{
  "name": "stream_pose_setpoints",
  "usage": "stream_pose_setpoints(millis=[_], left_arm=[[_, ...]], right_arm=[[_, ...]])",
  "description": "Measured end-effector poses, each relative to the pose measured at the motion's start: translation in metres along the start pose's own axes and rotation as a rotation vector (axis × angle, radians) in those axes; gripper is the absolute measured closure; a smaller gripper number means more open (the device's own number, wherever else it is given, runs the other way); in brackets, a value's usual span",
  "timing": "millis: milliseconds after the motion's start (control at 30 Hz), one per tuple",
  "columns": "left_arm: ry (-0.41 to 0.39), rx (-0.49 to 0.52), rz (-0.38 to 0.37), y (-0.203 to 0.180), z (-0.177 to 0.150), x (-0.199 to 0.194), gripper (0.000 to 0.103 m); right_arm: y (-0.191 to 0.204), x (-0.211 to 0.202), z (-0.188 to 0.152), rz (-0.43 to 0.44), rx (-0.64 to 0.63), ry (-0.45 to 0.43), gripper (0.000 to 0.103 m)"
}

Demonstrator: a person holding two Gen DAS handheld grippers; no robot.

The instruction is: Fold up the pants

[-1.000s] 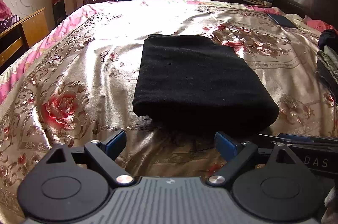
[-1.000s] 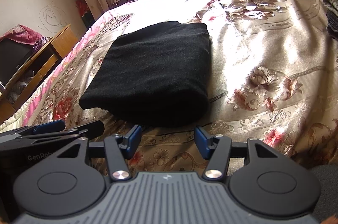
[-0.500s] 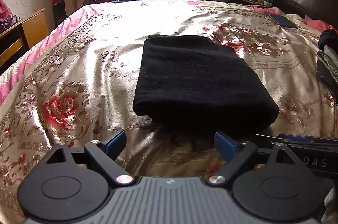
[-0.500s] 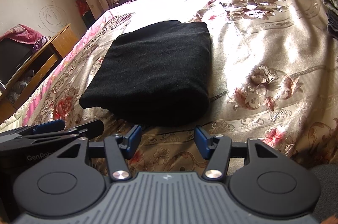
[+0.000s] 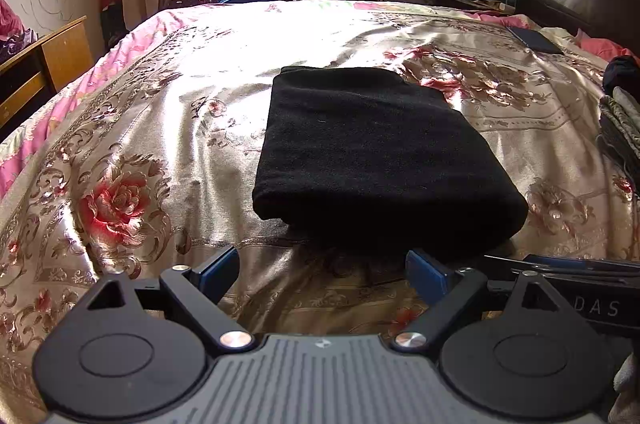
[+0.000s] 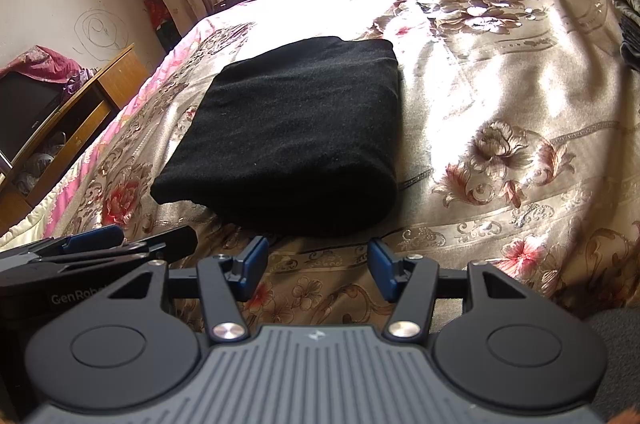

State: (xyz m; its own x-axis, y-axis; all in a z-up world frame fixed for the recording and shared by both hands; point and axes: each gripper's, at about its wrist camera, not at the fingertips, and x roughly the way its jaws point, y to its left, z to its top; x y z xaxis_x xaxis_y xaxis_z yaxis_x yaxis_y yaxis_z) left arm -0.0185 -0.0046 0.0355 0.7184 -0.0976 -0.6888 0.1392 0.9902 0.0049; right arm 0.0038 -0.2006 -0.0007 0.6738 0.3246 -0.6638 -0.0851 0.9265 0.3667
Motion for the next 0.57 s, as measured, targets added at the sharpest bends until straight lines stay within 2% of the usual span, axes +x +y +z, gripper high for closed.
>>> stream_pose_setpoints(millis=[567], left_arm=[[-0.002, -0.015, 0.003, -0.0003, -0.0013, -0.0013, 0.002]], right_arm=[[-0.0001, 0.0001, 0.0007, 0.005, -0.007, 0.007, 0.047]])
